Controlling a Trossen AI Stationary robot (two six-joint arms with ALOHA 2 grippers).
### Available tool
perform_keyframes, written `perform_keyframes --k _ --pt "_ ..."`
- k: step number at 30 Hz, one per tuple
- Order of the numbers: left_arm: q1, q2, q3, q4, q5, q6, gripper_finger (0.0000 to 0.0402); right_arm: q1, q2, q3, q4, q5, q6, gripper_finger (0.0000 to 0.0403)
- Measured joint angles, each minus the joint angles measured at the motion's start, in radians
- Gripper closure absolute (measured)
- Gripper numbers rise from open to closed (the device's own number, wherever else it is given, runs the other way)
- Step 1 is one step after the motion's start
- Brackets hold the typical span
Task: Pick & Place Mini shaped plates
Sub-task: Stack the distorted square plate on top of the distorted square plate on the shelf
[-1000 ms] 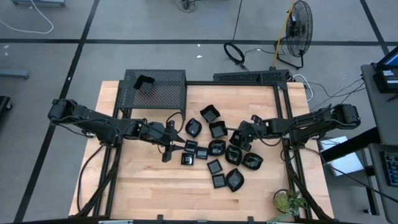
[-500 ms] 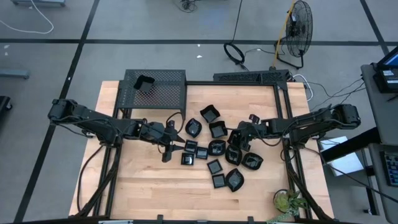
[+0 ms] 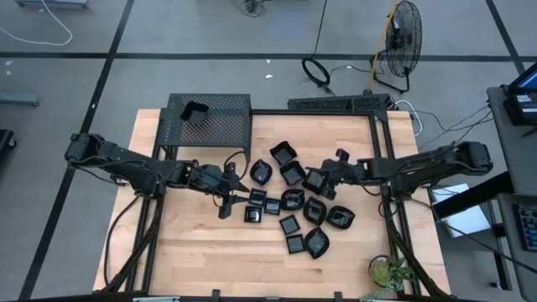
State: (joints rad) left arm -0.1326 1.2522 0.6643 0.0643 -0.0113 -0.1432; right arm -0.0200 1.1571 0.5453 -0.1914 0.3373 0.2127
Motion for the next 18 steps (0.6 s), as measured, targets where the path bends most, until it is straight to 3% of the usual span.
perform_keyframes --k 7,18 --pt "0.000 0.000 0.000 0.000 0.000 0.001 0.0265 0.000 -0.041 0.000 0.020 0.033 -0.014 0.0402" --pt "0.000 0.000 0.000 0.010 0.000 0.001 0.0265 0.000 -0.045 0.000 0.222 0.033 -0.121 0.0402"
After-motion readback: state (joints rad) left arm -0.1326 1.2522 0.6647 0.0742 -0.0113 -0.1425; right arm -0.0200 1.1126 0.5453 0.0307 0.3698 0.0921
